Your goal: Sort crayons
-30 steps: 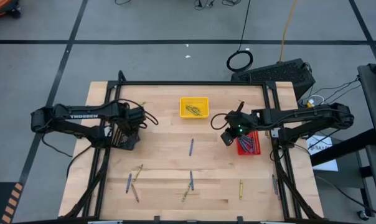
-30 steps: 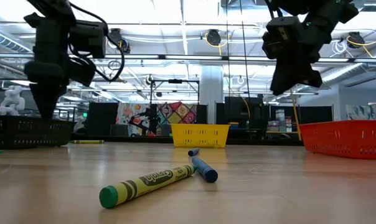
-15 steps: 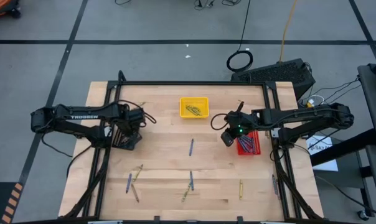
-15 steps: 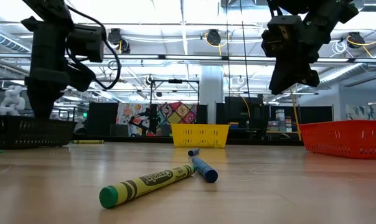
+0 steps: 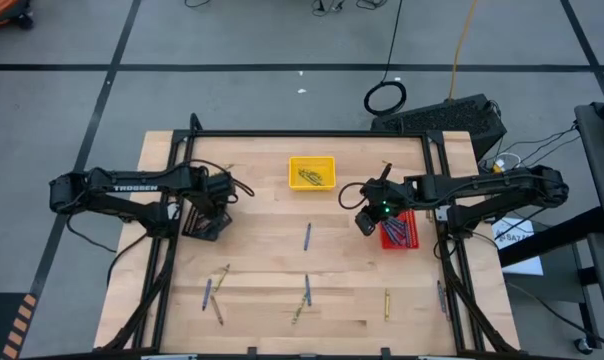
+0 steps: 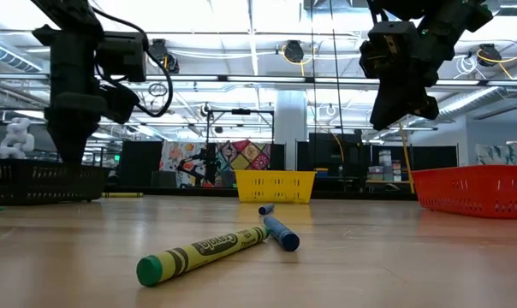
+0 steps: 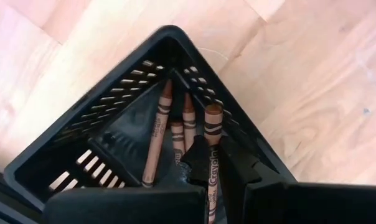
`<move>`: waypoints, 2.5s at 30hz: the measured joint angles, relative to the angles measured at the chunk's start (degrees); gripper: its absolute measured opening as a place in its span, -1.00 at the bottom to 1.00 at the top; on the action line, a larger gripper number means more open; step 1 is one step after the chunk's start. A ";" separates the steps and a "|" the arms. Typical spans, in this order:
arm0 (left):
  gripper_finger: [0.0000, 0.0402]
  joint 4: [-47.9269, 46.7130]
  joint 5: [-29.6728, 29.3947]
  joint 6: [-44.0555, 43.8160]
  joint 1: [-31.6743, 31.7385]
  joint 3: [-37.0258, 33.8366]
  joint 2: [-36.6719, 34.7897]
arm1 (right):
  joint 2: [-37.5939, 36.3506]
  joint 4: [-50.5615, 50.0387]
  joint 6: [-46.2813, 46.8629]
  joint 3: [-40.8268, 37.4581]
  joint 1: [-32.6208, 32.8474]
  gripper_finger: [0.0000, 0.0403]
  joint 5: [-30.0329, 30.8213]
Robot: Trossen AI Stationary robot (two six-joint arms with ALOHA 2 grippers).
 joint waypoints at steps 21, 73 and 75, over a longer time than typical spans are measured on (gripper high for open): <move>-0.93 0.01 -9.37 -0.29 0.07 0.02 0.00 | 0.00 -0.02 -4.31 0.00 0.00 -0.75 0.26; -0.50 -0.25 -2.10 -1.07 0.04 0.07 0.02 | 7.31 16.68 -2.17 0.94 1.79 -0.71 -5.90; -0.50 -0.28 -2.11 -1.06 0.02 0.07 0.02 | 9.47 16.69 -2.19 0.94 2.24 -0.71 -5.92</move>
